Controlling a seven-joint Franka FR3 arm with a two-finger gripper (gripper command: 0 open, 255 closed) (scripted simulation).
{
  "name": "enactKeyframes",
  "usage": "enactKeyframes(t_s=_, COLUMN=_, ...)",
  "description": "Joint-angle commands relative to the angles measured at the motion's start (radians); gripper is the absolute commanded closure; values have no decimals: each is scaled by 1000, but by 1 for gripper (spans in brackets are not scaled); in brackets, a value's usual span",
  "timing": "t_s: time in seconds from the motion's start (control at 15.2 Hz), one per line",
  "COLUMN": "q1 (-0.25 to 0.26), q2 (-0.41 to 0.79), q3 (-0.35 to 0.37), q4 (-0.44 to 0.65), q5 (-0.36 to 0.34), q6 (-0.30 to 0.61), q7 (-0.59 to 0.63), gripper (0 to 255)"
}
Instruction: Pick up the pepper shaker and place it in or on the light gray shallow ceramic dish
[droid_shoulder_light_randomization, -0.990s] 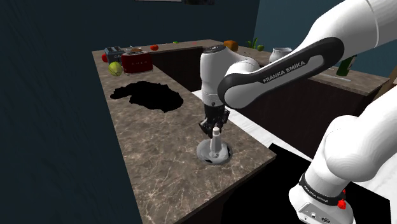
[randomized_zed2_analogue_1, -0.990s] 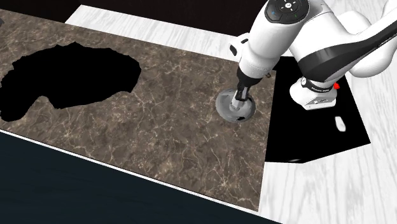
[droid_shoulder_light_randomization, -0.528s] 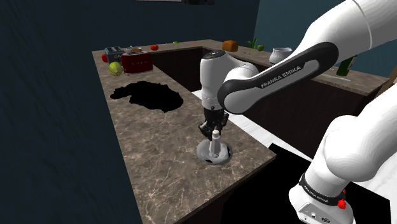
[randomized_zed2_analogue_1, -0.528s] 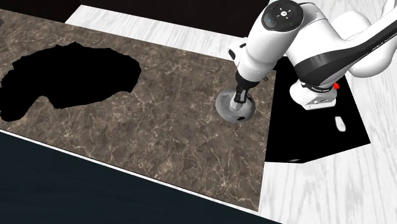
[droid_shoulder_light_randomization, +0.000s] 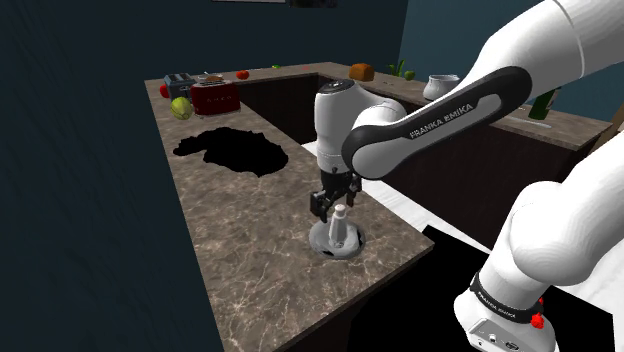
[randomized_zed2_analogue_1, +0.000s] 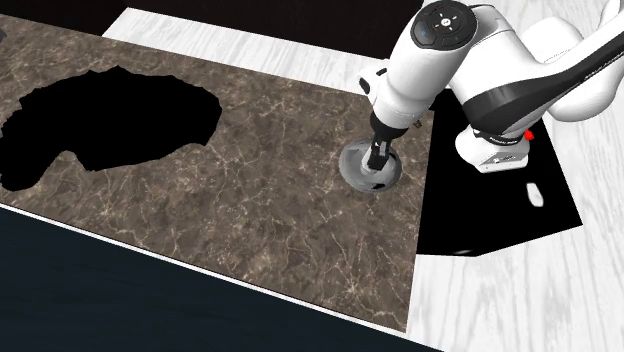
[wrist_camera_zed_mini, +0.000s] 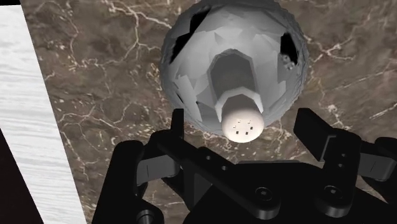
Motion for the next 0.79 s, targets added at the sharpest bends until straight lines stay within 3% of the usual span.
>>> enactKeyframes(t_s=0.0, q1=3, q2=-17, q3=-2, q4=21, q5=6, q6=-37, q7=-4, gripper=0)
enactKeyframes(t_s=0.2, q1=10, q2=-55, q3=-7, q4=86, q5=17, q6=-139, q7=-13, gripper=0)
enactKeyframes(t_s=0.73, q1=10, q2=-55, q3=-7, q4=86, q5=17, q6=-139, q7=-13, gripper=0)
